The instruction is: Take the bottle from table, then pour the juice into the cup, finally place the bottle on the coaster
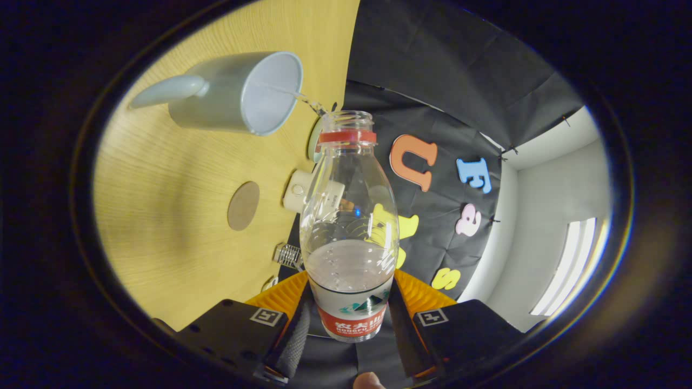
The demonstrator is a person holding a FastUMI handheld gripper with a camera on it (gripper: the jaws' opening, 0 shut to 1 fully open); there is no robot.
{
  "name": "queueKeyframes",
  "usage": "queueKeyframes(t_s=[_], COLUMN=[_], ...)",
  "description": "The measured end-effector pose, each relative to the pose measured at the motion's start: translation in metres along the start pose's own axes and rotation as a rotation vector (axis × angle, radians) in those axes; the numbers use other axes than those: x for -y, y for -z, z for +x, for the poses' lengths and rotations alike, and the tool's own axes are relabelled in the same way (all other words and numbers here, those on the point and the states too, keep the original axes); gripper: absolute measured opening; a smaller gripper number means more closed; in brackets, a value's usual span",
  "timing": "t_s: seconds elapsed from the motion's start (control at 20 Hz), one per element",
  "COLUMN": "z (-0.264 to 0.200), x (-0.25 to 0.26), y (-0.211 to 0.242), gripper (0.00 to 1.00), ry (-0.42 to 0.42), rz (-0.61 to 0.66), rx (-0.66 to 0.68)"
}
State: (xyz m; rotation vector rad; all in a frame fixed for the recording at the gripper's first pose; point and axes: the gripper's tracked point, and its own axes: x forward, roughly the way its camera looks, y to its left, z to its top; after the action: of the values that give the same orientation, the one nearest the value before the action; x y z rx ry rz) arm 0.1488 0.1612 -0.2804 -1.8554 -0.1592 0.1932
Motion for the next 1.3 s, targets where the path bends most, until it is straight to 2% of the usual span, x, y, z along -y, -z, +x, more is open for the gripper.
queueKeyframes(t_s=[1.3], z=[0.002], x=[0.038], y=[-0.004], gripper=[0.75], ry=[0.04], rz=[-0.108], rx=[-0.009])
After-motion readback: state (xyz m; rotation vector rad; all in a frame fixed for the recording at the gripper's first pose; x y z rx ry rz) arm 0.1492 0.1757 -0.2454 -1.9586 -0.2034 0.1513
